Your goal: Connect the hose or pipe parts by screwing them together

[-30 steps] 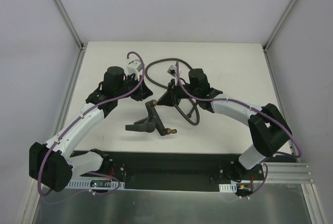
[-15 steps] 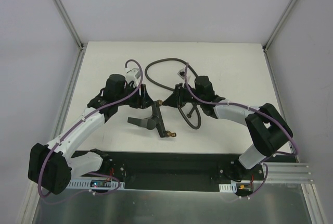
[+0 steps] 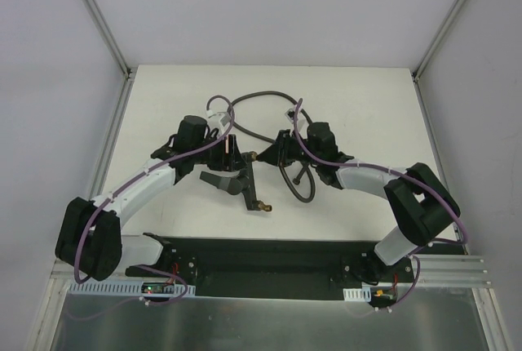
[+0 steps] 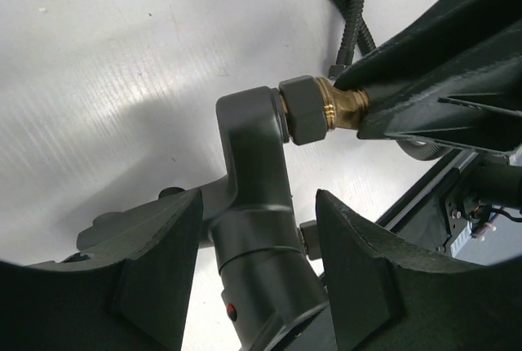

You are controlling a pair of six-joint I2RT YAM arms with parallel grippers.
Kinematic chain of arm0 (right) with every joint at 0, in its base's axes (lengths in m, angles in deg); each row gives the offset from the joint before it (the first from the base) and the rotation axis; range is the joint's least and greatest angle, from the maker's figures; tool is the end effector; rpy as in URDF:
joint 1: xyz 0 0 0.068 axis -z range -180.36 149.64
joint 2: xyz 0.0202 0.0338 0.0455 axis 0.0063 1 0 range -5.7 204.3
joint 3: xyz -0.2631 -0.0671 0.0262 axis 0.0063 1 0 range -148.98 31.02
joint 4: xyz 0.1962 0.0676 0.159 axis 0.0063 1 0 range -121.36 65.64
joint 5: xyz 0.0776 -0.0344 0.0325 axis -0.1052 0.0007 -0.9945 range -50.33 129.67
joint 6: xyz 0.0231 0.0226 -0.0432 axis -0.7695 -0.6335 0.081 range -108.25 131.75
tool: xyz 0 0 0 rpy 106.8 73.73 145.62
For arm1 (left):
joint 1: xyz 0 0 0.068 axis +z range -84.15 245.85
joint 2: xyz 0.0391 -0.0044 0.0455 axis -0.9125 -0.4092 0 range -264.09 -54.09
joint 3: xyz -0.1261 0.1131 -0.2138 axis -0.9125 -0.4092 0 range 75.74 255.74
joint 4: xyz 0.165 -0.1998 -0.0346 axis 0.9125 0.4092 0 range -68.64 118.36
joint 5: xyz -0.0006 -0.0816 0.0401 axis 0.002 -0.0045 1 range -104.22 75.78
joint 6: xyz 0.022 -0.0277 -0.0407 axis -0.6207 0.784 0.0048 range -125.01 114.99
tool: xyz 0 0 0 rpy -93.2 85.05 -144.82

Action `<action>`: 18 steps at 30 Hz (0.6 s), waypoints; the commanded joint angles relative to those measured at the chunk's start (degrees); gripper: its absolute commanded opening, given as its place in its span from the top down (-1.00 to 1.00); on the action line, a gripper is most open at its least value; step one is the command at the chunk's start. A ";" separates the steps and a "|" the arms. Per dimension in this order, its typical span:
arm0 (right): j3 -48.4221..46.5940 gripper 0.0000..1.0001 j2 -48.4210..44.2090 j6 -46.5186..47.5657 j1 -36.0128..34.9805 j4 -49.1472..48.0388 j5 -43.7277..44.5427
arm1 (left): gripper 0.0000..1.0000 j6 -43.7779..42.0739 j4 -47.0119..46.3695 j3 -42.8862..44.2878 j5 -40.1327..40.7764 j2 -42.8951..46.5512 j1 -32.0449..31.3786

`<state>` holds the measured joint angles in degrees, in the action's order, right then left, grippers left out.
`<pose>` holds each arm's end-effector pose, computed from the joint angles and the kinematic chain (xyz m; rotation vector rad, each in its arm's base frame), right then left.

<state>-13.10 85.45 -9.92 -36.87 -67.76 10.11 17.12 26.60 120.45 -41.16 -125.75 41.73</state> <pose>0.2621 0.2160 0.2197 -0.6386 1.7771 1.1693 0.2416 -0.1259 0.2501 0.3296 2.1974 -0.9630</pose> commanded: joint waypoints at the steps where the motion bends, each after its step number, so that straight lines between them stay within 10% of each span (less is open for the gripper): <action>1: -1.15 0.99 -5.11 -6.36 0.12 -11.49 0.11 | -0.11 0.02 -3.39 1.17 -2.50 -3.91 -1.10; 13: 2.01 0.99 -4.06 -16.18 0.39 -20.43 1.52 | -0.01 1.07 -8.91 2.05 -0.66 -8.32 -3.30; 18: 3.60 0.99 -1.77 -22.70 1.00 -26.87 2.40 | 0.43 1.25 -11.73 1.09 -0.39 -9.03 -4.18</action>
<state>-8.38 85.24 -20.04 -36.54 -75.46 13.36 17.76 19.93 121.15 -41.44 -134.36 38.52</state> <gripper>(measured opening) 0.250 0.379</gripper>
